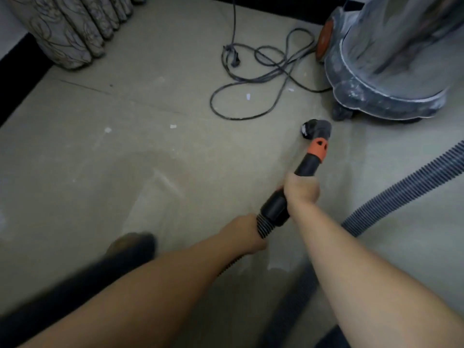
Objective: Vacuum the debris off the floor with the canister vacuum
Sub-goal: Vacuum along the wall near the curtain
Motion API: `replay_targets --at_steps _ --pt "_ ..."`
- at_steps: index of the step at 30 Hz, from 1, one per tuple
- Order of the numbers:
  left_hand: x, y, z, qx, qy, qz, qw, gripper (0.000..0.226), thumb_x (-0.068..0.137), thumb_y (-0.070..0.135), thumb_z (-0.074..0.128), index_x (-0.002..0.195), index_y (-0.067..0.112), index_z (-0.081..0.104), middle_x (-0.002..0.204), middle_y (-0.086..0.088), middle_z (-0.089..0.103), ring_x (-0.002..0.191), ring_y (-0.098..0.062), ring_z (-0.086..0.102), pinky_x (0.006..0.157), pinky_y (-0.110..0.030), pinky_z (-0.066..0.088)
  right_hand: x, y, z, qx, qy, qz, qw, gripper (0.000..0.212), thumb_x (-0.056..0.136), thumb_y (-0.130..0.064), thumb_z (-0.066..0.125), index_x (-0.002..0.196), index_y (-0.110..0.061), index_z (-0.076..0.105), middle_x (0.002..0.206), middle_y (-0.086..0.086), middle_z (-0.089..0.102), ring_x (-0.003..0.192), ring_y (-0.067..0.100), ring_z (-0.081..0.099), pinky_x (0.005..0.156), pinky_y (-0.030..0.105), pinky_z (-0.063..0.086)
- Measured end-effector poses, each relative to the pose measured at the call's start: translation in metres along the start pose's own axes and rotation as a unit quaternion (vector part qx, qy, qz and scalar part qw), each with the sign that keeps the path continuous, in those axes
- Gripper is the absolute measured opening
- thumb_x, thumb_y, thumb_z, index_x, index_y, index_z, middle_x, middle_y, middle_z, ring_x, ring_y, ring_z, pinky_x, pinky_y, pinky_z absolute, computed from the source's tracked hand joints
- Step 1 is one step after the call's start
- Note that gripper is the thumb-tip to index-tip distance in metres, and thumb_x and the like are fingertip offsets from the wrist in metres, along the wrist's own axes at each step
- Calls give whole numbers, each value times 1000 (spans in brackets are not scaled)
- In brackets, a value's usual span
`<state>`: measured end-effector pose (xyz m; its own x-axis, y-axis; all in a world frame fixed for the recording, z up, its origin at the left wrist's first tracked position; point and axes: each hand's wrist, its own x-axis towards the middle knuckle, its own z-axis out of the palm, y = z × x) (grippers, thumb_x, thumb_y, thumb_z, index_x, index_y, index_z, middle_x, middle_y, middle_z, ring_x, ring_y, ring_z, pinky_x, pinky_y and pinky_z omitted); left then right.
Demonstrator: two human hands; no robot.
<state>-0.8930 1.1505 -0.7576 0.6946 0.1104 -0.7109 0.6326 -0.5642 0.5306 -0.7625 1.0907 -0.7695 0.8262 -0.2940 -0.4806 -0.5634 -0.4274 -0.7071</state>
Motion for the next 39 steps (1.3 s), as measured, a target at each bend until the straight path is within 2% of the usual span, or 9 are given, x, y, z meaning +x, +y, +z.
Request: replay_targets --at_steps 4,9,13,16,23,25,30,33,39 --pt "38 7 -10 -69 3 23 997 24 84 16 61 75 21 39 74 3 46 60 -9 45 50 -22 37 28 -27 22 -50 -15 -37 998 36 80 -18 60 112 -2 56 98 12 63 81 30 64 73 35 54" --pt "89 19 -40 -106 -32 50 993 28 82 17 65 69 20 40 71 0 48 63 -16 50 56 -23 42 65 -60 44 -73 -3 -52 996 40 79 -19 60 115 -2 54 102 12 63 88 31 66 78 38 56" --pt "126 32 -46 -124 -46 61 989 25 81 17 65 70 20 42 74 -3 50 67 -20 53 55 -23 42 104 -74 52 -45 -13 -54 997 50 61 -30 58 105 -6 54 104 16 66 92 35 67 83 46 57" --pt "142 35 -60 -147 -3 57 988 19 81 17 63 76 19 45 74 -2 52 65 -19 54 54 -23 42 117 -90 61 1 -50 -51 997 26 62 -24 61 83 -12 51 93 20 67 85 36 68 81 50 57" --pt "177 73 -136 -133 82 64 986 35 83 25 66 111 11 50 95 -7 56 80 -25 56 64 -26 43 139 -182 79 30 -124 -64 990 12 86 -1 54 93 -6 45 65 9 55 36 13 55 40 23 50" --pt "178 85 -147 -130 72 78 986 35 83 25 66 111 12 49 93 -6 53 81 -25 56 64 -27 45 145 -196 75 3 -128 -67 990 20 84 0 53 102 -4 46 68 9 57 42 15 56 42 24 51" --pt "138 76 -94 -144 -7 84 986 46 82 29 67 118 9 48 96 -6 53 80 -25 55 62 -27 43 111 -161 49 -81 -134 -66 985 11 83 2 55 77 -4 48 45 8 54 34 14 54 41 22 49" --pt "102 76 -55 -163 -23 101 981 48 83 31 65 120 10 43 97 -4 51 81 -24 53 64 -30 42 88 -133 20 -135 -133 -73 979 10 83 0 59 82 -4 50 57 10 54 35 14 54 42 22 49" --pt "58 99 -24 -232 -10 133 964 34 83 28 63 101 17 36 77 5 43 69 -18 48 49 -23 34 63 -132 -24 -182 -159 -93 966 12 81 2 59 77 -7 51 56 12 56 47 22 55 62 36 53"
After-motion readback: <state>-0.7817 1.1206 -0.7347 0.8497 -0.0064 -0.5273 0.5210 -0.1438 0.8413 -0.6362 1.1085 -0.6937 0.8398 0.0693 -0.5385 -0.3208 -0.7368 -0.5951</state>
